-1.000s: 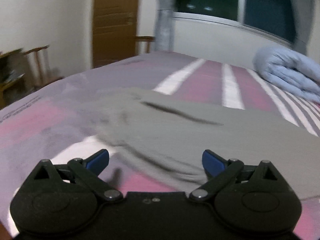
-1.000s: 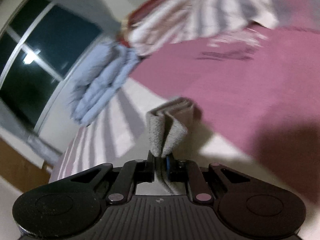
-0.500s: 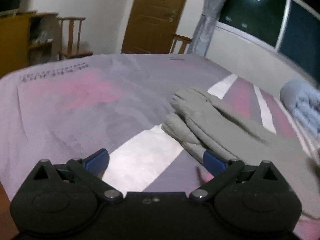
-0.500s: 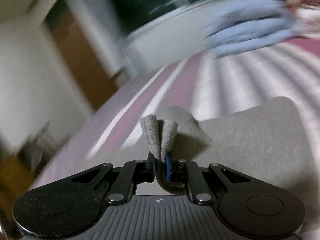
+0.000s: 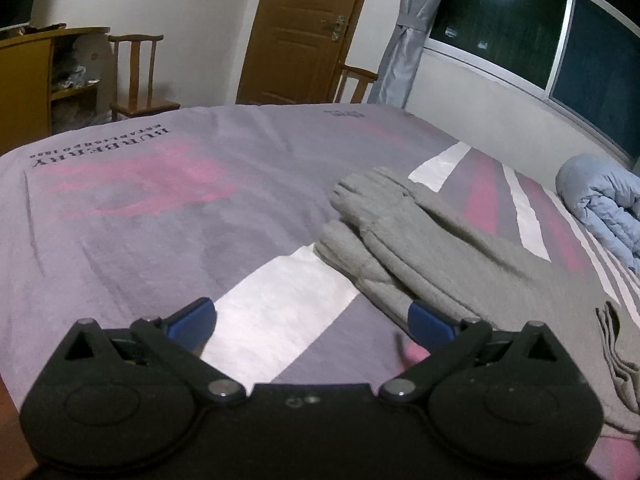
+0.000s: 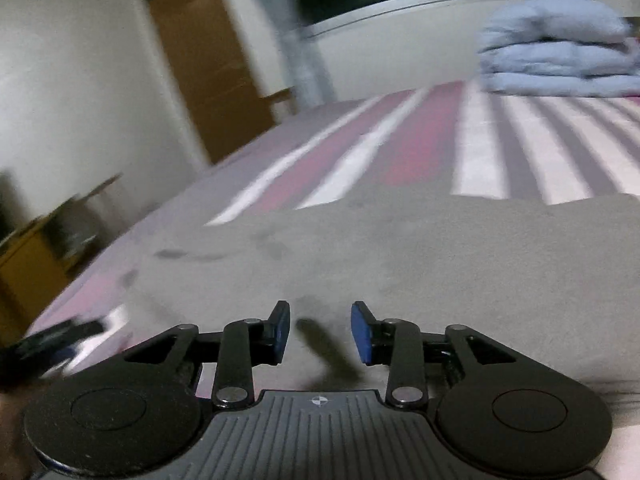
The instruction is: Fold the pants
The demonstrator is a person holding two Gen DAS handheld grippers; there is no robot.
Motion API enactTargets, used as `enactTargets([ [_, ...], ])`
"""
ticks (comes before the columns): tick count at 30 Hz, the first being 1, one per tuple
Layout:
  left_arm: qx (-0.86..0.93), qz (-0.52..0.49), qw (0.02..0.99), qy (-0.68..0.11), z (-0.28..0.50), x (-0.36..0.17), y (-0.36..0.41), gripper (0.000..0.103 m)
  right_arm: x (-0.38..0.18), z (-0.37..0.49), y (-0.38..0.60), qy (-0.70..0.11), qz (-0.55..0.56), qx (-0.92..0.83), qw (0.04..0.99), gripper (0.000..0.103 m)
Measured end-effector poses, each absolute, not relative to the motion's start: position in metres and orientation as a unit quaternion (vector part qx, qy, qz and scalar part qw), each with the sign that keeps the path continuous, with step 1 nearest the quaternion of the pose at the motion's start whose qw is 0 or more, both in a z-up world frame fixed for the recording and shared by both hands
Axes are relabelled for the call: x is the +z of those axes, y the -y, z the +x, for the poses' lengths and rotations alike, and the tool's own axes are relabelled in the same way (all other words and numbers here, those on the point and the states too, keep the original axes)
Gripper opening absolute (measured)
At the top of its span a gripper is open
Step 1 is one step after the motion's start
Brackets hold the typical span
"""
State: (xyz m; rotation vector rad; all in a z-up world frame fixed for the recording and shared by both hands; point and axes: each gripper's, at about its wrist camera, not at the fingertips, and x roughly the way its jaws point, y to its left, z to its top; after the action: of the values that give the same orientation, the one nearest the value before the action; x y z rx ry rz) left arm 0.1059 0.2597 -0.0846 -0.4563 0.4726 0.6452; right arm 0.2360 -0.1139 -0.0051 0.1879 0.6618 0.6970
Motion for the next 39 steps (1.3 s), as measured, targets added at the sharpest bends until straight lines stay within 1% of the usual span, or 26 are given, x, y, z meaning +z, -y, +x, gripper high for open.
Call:
enactTargets([
  [2,0.313,-0.216,0.895,-0.233,0.108,-0.085,-0.259,0.097,-0.012,0.247,0.109,-0.334,0.102,0.298,0.889,0.035],
  [4,0.316,-0.211,0.893,-0.24,0.11,-0.086,-0.257,0.097,-0.026,0.253,0.1,-0.37,0.115,0.32,0.865,0.033],
  [5,0.317,-0.208,0.893,-0.243,0.112,-0.086,-0.256,0.097,-0.026,0.251,0.097,-0.372,0.116,0.334,0.858,0.033],
  [10,0.319,-0.191,0.893,-0.254,0.117,-0.087,-0.251,0.097,-0.02,0.239,0.098,-0.358,0.089,0.353,0.86,0.034],
  [12,0.317,-0.188,0.894,-0.255,0.117,-0.086,-0.248,0.097,-0.017,0.234,0.11,-0.335,0.101,0.338,0.874,0.034],
  [16,0.318,-0.184,0.893,-0.258,0.119,-0.086,-0.247,0.097,-0.011,0.219,0.143,-0.321,0.121,0.315,0.885,0.034],
  [19,0.316,-0.179,0.895,-0.26,0.121,-0.086,-0.244,0.097,-0.012,0.217,0.163,-0.317,0.116,0.289,0.896,0.034],
  [25,0.298,-0.178,0.901,-0.259,0.124,-0.085,-0.242,0.096,-0.011,0.22,0.205,-0.321,0.14,0.252,0.902,0.034],
  [26,0.28,-0.187,0.908,-0.251,0.123,-0.084,-0.245,0.094,-0.01,0.219,0.209,-0.322,0.139,0.252,0.902,0.034],
  [28,0.232,-0.239,0.916,-0.223,0.12,-0.083,-0.26,0.087,-0.007,0.218,0.216,-0.32,0.13,0.25,0.905,0.035],
  [30,0.182,-0.308,0.907,-0.221,0.124,-0.088,-0.282,0.085,-0.003,0.216,0.223,-0.313,0.125,0.244,0.909,0.038],
  [32,0.151,-0.326,0.904,-0.233,0.132,-0.092,-0.295,0.083,-0.002,0.216,0.233,-0.305,0.131,0.234,0.914,0.052],
  [33,0.138,-0.328,0.904,-0.237,0.135,-0.093,-0.3,0.081,-0.001,0.216,0.237,-0.301,0.135,0.228,0.916,0.054],
  [34,0.129,-0.334,0.902,-0.239,0.138,-0.095,-0.305,0.078,-0.002,0.217,0.241,-0.298,0.138,0.224,0.917,0.054],
  [37,0.112,-0.358,0.897,-0.234,0.145,-0.104,-0.319,0.074,-0.002,0.219,0.251,-0.294,0.141,0.208,0.922,0.054],
  [39,0.103,-0.377,0.892,-0.226,0.15,-0.109,-0.328,0.074,-0.002,0.22,0.258,-0.29,0.14,0.185,0.928,0.054],
])
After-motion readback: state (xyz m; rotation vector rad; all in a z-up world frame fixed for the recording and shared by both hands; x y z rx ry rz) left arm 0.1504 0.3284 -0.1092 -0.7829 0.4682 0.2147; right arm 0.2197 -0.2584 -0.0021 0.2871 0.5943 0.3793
